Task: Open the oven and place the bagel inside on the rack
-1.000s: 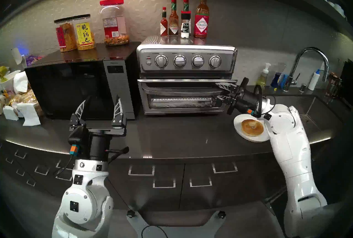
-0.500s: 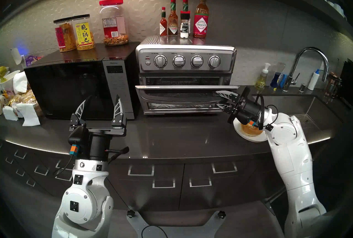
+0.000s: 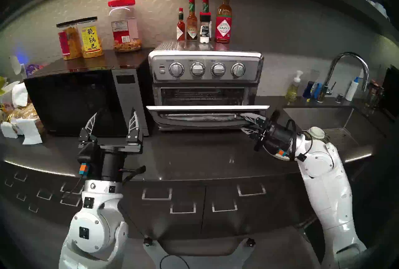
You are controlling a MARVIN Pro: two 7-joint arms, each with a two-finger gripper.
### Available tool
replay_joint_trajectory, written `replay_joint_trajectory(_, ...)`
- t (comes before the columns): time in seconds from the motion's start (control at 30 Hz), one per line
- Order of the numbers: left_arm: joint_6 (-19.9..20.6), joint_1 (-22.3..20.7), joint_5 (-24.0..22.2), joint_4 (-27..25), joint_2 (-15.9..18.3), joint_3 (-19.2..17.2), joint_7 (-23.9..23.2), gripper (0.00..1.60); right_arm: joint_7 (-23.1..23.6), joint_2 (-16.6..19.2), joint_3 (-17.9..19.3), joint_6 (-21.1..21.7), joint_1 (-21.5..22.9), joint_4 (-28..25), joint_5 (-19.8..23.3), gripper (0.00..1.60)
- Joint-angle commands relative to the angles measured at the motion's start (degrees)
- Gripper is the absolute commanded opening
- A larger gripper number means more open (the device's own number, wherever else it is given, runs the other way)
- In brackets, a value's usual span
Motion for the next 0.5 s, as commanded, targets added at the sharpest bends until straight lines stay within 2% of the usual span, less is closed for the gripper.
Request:
replay_joint_trajectory(0.0, -0.22, -0.1, 0.04, -0.97, 0.03, 0.03, -0.05, 1.6, -1.36, -2.5, -4.74, -3.29, -4.98, -5.95, -0.76, 0.0)
replay_joint_trajectory(0.17, -0.22, -0.14, 0.04, -0.96, 0.02, 0.03, -0.05, 1.6, -2.48, -2.34, -4.77, -3.29, -7.92, -7.28, -2.57, 0.0)
replay_joint_trajectory(0.2, -0.22, -0.14, 0.04, -0.96, 0.02, 0.03, -0.05, 1.6, -2.43, -2.28, -4.35, -3.29, -9.3, -9.14, -3.3, 0.0)
replay_joint_trajectory(0.23, -0.22, -0.14, 0.04, -0.96, 0.02, 0.03, -0.05, 1.6, -3.0, -2.27, -4.87, -3.29, -8.86, -7.33, -3.17, 0.0)
replay_joint_trajectory(0.27, -0.22, -0.14, 0.04, -0.96, 0.02, 0.03, -0.05, 1.6, -3.0, -2.23, -4.47, -3.29, -10.36, -9.15, -4.11, 0.0)
replay_joint_trajectory(0.43, -0.22, -0.14, 0.04, -0.97, 0.02, 0.03, -0.05, 1.6, -4.21, -2.13, -4.21, -3.29, -13.56, -10.51, -6.21, 0.0)
replay_joint_trajectory(0.47, -0.22, -0.14, 0.04, -0.97, 0.02, 0.03, -0.05, 1.6, -4.72, -2.06, -4.5, -3.29, -13.56, -9.39, -6.24, 0.0)
